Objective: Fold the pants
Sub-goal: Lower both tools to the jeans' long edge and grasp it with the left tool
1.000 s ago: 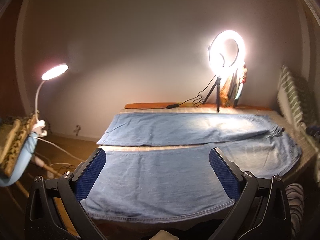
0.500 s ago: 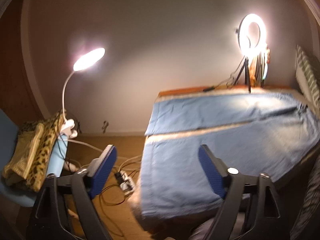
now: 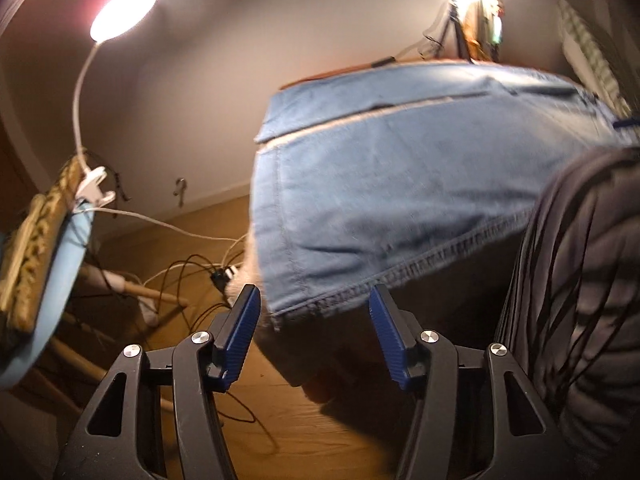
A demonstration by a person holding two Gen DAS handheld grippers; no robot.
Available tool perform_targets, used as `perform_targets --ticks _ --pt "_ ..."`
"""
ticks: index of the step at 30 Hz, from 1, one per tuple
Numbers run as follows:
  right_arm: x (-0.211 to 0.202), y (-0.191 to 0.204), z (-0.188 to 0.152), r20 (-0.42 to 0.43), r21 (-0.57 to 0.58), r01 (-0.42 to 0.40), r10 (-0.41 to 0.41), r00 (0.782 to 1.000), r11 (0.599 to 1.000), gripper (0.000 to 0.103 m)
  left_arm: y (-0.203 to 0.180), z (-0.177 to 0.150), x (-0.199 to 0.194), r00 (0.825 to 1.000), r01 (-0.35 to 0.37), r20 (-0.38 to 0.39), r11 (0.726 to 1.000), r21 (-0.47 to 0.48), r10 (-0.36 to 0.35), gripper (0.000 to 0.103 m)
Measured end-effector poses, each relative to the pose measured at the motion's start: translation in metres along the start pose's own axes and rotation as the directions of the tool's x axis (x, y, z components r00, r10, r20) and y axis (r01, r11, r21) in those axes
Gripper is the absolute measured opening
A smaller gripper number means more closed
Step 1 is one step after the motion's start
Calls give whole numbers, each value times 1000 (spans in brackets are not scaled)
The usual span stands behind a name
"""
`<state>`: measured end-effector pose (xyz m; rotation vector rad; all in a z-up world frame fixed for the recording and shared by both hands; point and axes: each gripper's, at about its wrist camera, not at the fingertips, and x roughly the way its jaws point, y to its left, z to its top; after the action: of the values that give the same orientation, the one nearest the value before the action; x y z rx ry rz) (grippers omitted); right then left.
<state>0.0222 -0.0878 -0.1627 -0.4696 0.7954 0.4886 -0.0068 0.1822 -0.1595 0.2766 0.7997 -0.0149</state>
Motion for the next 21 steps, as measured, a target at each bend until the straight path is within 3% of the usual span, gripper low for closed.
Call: perform_targets --ticks 5,9,14,18,21 --pt "15 12 2 -19 -89 43 -45 999 995 87 -16 -10 8 999 10 40 995 100 -14 56" --pt "22 16 3 -27 -122 67 -71 997 990 80 -23 -12 17 999 21 44 989 148 -27 56" --pt "21 21 5 -10 -157 100 -103 995 983 74 -37 -16 32 997 -45 68 963 266 28 56" --pt "21 23 6 -8 -171 111 -114 993 979 69 -35 -15 46 993 -106 76 962 250 90 56" --pt "21 22 7 -16 -169 109 -113 993 980 56 -28 -13 45 993 -102 87 970 219 85 38"
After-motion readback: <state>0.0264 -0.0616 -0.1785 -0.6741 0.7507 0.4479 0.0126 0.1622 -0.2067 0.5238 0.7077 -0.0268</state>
